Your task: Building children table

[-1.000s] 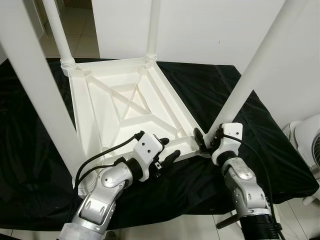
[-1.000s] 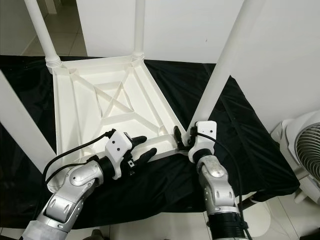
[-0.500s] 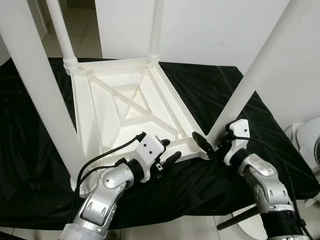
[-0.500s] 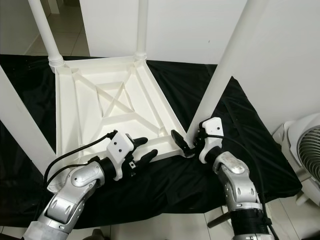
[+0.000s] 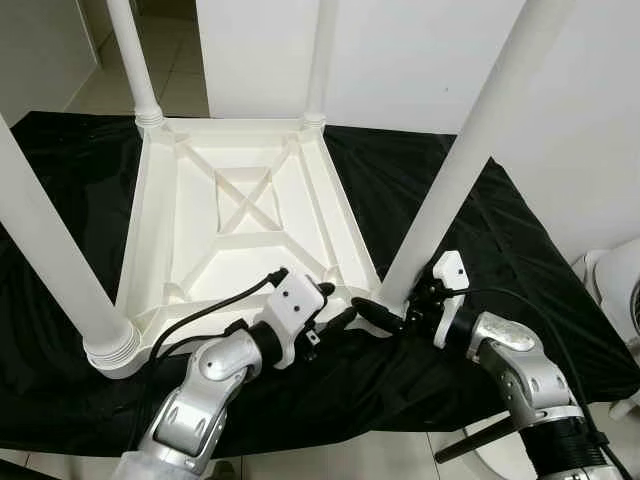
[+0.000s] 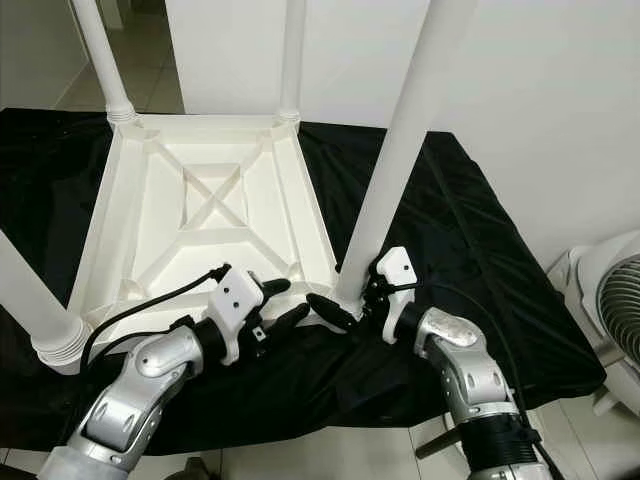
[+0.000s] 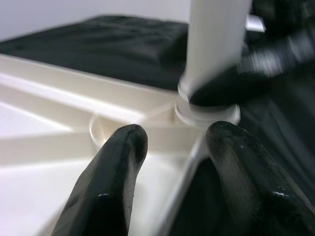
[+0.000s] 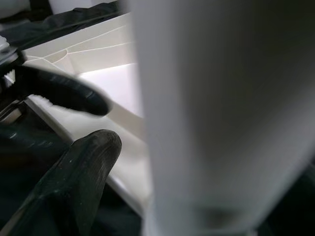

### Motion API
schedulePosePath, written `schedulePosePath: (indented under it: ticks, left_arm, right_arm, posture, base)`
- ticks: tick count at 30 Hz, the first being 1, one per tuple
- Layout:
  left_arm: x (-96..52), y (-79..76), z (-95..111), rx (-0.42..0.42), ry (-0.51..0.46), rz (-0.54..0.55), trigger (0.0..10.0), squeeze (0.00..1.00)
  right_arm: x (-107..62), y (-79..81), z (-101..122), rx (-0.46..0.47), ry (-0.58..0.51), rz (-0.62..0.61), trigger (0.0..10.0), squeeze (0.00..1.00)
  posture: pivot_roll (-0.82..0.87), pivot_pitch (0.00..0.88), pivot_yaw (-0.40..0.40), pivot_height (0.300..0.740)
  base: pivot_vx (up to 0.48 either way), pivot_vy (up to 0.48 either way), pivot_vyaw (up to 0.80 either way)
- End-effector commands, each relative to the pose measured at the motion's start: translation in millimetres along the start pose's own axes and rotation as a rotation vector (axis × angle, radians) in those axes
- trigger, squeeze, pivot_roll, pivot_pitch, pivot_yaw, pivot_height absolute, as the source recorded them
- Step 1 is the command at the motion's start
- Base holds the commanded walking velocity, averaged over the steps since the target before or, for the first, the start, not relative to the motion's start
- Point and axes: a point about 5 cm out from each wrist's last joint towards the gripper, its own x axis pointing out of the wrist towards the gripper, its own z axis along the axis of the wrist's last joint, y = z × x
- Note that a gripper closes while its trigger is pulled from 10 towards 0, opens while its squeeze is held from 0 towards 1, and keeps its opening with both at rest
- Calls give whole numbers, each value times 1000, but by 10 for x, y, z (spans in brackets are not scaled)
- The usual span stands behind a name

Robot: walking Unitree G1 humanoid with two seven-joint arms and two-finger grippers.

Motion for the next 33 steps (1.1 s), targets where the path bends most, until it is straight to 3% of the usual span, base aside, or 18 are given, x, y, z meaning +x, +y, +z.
schedulePosePath:
  ticks: [1,13,14,15,22,25,31,33]
  left_arm:
    - [-30,-37,-28,-1,20,-25,10000,0]
    - [-131,-23,-35,-15,48,-74,10000,0]
    - [-128,-28,-20,-20,41,-74,10000,0]
    - [-123,-30,-12,-22,38,-70,10000,0]
    - [-95,-22,14,-25,23,-40,10000,0]
    - [-65,2,25,-47,22,-19,10000,0]
    - [-57,9,29,-52,23,-17,10000,0]
    - [-41,17,35,-54,21,-14,10000,0]
  right_arm:
    - [-66,-81,20,-17,3,1,10000,0]
    - [-69,-225,12,-55,38,15,10000,0]
    - [-74,-241,13,-59,39,20,6196,0]
    - [-77,-249,14,-55,38,21,0,0]
    - [-64,-264,-10,-34,37,16,0,0]
    - [-22,-219,-38,18,33,-14,0,0]
    - [17,-190,-56,13,42,-55,0,0]
    - [82,-162,-71,8,56,-151,0,0]
  posture:
    - [102,0,-71,740]
    - [106,0,-76,740]
    - [108,0,-81,740]
    - [109,0,-81,740]
    - [111,0,-83,740]
    - [106,0,-82,740]
    - [104,0,-80,740]
    - [98,0,-77,740]
  base:
    - [0,0,0]
    - [0,0,0]
    - [0,0,0]
    - [0,0,0]
    - [0,0,0]
    - [0,0,0]
    - [0,0,0]
    - [0,0,0]
